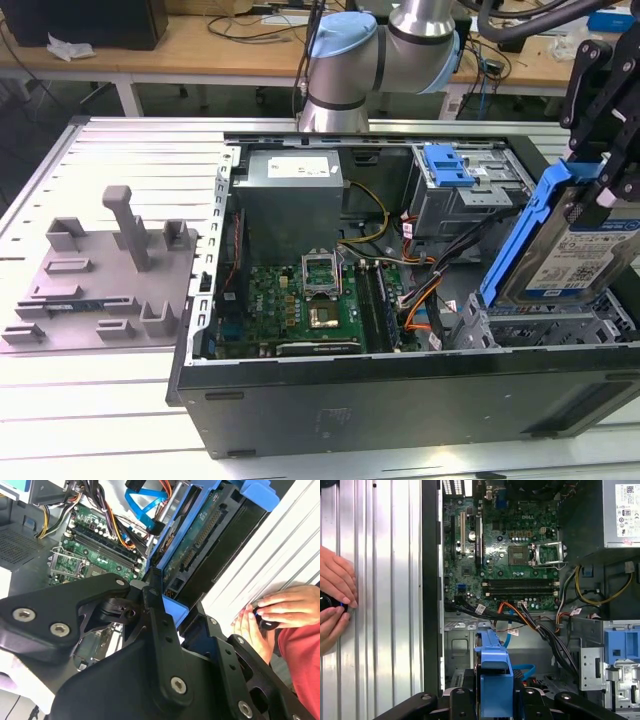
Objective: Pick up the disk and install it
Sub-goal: 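Pick up the disk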
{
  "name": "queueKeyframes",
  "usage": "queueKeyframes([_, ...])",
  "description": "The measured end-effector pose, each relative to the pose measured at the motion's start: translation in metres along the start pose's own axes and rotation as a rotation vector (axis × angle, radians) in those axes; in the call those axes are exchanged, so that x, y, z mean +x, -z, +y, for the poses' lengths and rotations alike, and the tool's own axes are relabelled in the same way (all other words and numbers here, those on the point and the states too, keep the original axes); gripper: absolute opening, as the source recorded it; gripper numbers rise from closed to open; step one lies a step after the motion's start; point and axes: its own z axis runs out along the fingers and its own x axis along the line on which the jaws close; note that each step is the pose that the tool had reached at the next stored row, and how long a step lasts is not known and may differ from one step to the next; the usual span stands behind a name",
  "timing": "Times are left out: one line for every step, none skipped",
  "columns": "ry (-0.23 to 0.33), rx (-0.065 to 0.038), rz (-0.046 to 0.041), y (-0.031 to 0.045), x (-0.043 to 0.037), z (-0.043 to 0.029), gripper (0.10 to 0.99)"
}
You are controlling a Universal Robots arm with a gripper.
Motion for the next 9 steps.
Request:
queueKeyframes([0.000,0.000,0.0000,-0.0003,-0.0002,-0.0001,0.365])
queueKeyframes([0.000,0.000,0.0002,-0.0004,-0.0005,-0.0001,0.365])
queueKeyframes([0.000,0.000,0.0000,-0.0010,-0.0011,-0.0001,0.365])
queueKeyframes([0.000,0.000,-0.0002,-0.0016,-0.0012,-0.0002,0.365])
queueKeyframes([0.000,0.000,0.0000,-0.0019,-0.0013,-0.0002,0.365])
queueKeyframes([0.000,0.000,0.0001,-0.0026,-0.0013,-0.0002,0.365])
queueKeyframes([0.000,0.000,0.0003,-0.0033,-0.0013,-0.0003,0.365])
queueKeyframes([0.000,0.000,0.0003,-0.0038,-0.0013,-0.0003,0.365])
queueKeyframes([0.000,0.000,0.0002,-0.0044,-0.0013,-0.0004,0.365])
